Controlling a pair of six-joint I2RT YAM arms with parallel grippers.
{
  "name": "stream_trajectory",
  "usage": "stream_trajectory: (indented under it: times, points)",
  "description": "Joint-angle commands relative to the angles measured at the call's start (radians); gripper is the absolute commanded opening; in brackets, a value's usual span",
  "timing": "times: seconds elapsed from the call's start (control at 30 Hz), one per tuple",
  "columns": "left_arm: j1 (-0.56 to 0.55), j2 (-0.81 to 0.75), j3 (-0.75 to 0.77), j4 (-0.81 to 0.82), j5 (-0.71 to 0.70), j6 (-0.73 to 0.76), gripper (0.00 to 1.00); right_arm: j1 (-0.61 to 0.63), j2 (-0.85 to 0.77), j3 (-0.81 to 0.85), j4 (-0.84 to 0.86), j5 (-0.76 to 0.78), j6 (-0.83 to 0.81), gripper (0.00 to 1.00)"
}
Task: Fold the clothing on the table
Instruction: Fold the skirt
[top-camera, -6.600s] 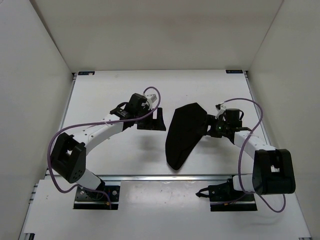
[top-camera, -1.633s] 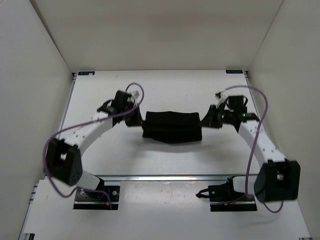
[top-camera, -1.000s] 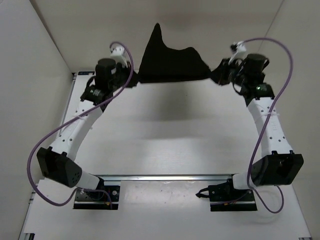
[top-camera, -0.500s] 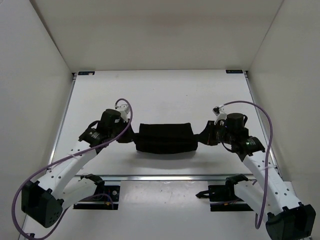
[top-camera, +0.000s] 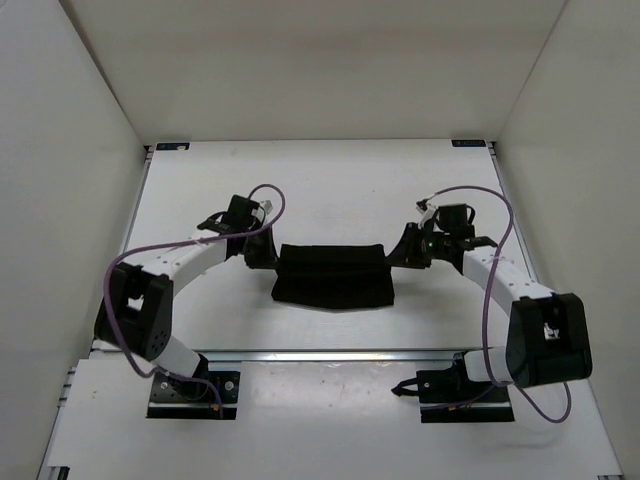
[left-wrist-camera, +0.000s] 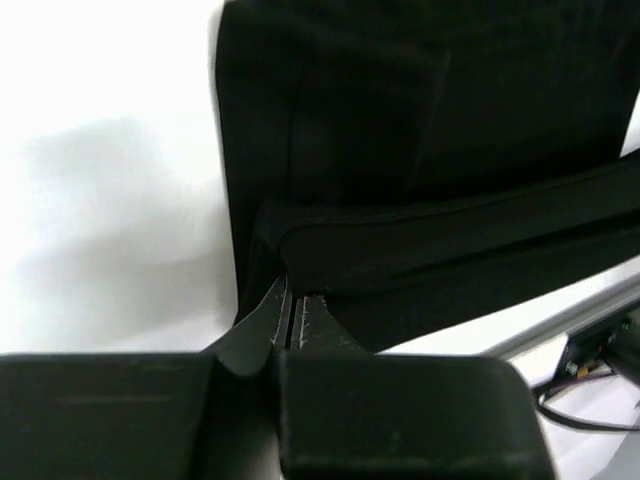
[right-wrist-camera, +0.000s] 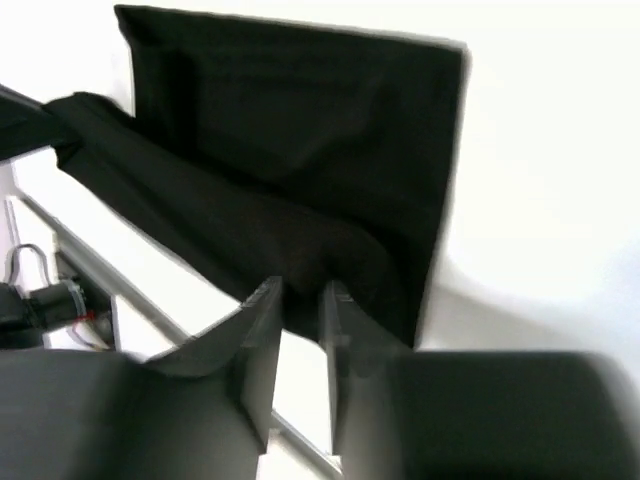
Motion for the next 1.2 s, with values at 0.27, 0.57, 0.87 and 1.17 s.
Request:
stream_trajectory:
  times: [0.27, 0.57, 0.87, 1.17]
  points:
    - [0.058, 0.045, 0.256, 0.045, -0.038, 0.051, 0.98, -0.004, 0.084, 0.18, 0.083, 0.025, -0.077, 0.74]
    - [0.059, -0.196, 0.083, 0.103, 0.045, -0.016, 0.05, 0.077, 0.029, 0.091, 0.105, -0.019, -0.067, 0.0]
    - [-0.071, -0.199, -0.227, 0.407, 0.208, -0.242, 0.0, 0.198, 0.11, 0.043, 0.137, -0.044, -0.069, 0.0]
    - [-0.007, 0.068, -0.085, 0.47, 0.26, -0.198, 0.0, 0.198, 0.383, 0.253, 0.153, -0.068, -0.085, 0.0]
